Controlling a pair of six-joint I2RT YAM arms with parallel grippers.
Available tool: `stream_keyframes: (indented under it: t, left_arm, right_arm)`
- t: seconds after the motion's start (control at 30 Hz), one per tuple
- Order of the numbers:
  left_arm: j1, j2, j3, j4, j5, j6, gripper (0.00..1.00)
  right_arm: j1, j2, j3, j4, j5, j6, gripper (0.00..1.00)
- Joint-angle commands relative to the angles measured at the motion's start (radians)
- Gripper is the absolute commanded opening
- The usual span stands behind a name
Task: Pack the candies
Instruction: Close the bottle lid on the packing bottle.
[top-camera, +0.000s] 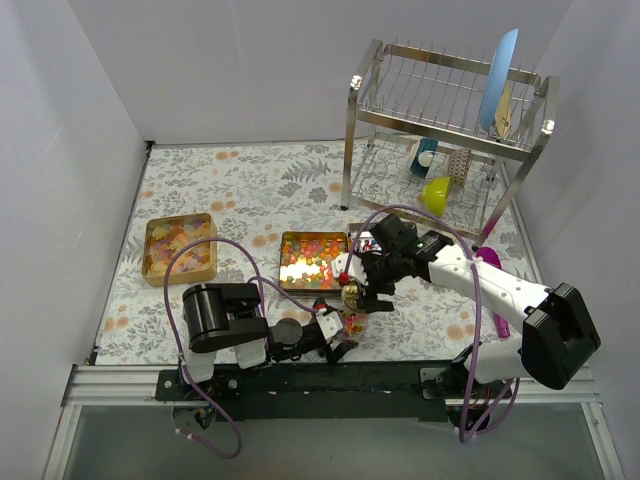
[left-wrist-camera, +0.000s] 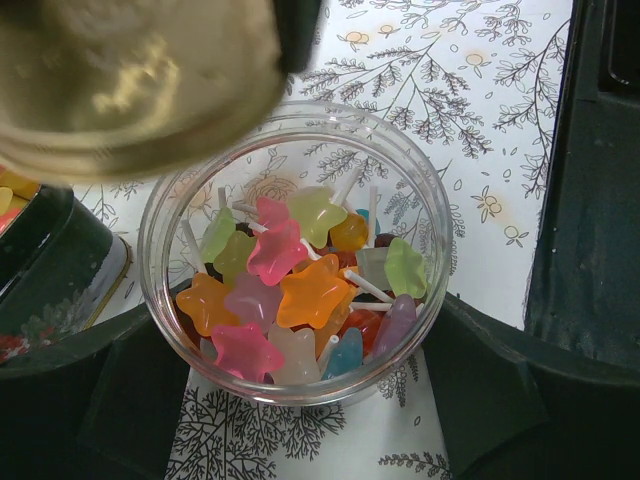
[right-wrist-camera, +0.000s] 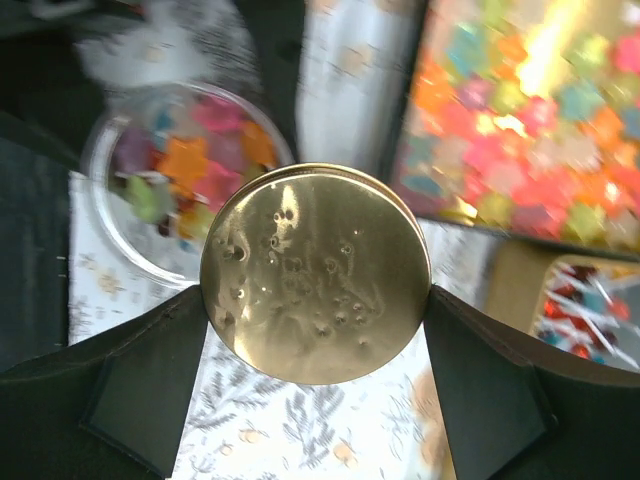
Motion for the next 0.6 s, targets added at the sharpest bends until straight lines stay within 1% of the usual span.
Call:
stream_keyframes:
  t: [0.0, 0.2, 0.4, 0.57]
  left_arm:
    - [-0.002, 0.106, -0.054, 0.236, -0.062, 0.101, 0.65]
    - [-0.002, 0.109, -0.053, 0.241, -0.068, 0.111, 0.65]
    - [-0.002, 0.115, -0.051, 0.246, -0.071, 0.114, 0.65]
    - [-0.002, 0.114, -0.053, 0.246, -0.070, 0.120, 0.65]
  right_arm:
    - [0.082, -0.021, -0.023, -0.043, -0.040, -0.001, 0.86]
    - [0.145, -0.018, -0.032, -0.054, -0.034, -0.039, 0.87]
    - [0.198, -0.011, -0.051, -0.025, -0.020, -0.021, 0.89]
    - [0.235, 0.009, -0.034, -0.006, -0.002, -0.011, 0.90]
